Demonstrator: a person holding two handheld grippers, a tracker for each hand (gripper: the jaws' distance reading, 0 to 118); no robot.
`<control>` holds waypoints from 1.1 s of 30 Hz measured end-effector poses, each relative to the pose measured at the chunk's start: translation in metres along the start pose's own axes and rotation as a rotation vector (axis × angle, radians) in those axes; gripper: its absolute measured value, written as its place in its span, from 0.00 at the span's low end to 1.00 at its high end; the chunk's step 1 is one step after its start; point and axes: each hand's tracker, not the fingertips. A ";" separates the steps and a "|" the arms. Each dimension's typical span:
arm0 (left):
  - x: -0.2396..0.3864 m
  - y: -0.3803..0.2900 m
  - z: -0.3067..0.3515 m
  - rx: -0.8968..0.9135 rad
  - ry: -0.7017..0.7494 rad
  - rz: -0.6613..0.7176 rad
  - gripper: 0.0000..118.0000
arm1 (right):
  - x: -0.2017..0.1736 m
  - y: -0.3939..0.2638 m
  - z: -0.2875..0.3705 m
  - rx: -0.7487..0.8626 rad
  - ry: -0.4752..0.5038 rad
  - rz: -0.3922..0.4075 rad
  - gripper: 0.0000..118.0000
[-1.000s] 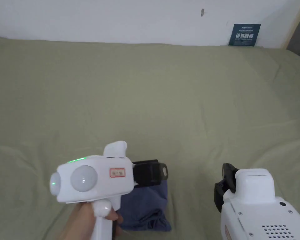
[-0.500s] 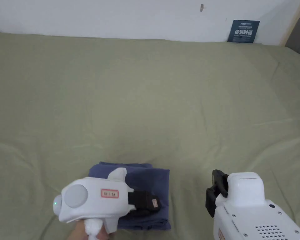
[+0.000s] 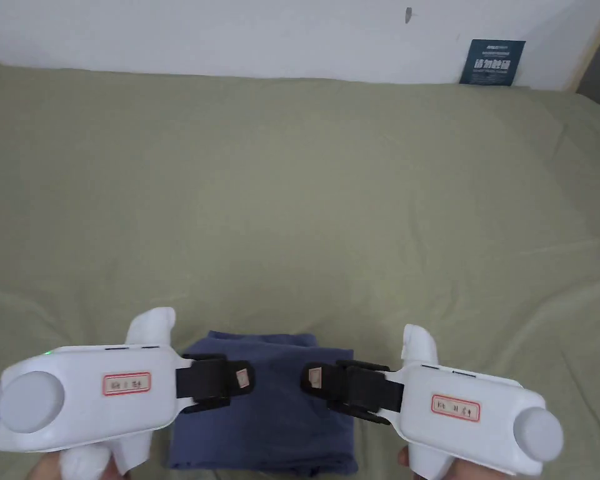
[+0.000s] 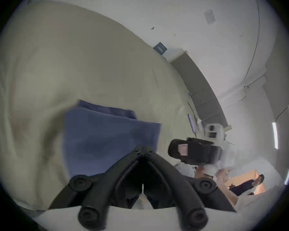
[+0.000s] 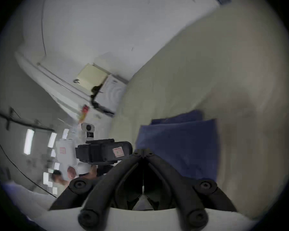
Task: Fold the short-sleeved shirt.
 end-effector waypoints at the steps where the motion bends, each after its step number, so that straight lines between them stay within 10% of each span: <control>1: -0.007 0.001 0.005 0.004 0.013 0.005 0.00 | 0.009 0.002 -0.009 -0.008 -0.011 -0.016 0.00; 10: -0.063 0.017 0.015 -0.057 0.061 0.077 0.02 | 0.092 0.002 -0.041 -0.119 0.099 -0.282 0.00; 11: -0.069 0.019 0.014 -0.061 0.058 0.087 0.10 | 0.090 0.001 -0.040 -0.118 0.091 -0.275 0.00; 14: -0.081 0.026 0.006 -0.097 -0.046 0.136 1.00 | 0.088 0.002 -0.041 -0.130 0.088 -0.267 0.00; 21: -0.096 0.028 -0.043 -0.173 -0.151 0.223 0.79 | 0.087 0.003 -0.042 -0.142 0.087 -0.285 0.00; 26: -0.114 0.029 -0.052 -0.169 -0.058 0.207 0.34 | 0.081 0.007 -0.043 -0.153 0.054 -0.296 0.00; 28: -0.113 0.026 -0.047 -0.163 -0.103 0.244 0.30 | 0.052 0.013 -0.033 -0.124 -0.099 -0.126 0.00; 33: -0.095 0.027 -0.043 -0.155 -0.043 0.197 0.29 | -0.076 -0.021 0.004 0.245 -0.714 0.653 0.00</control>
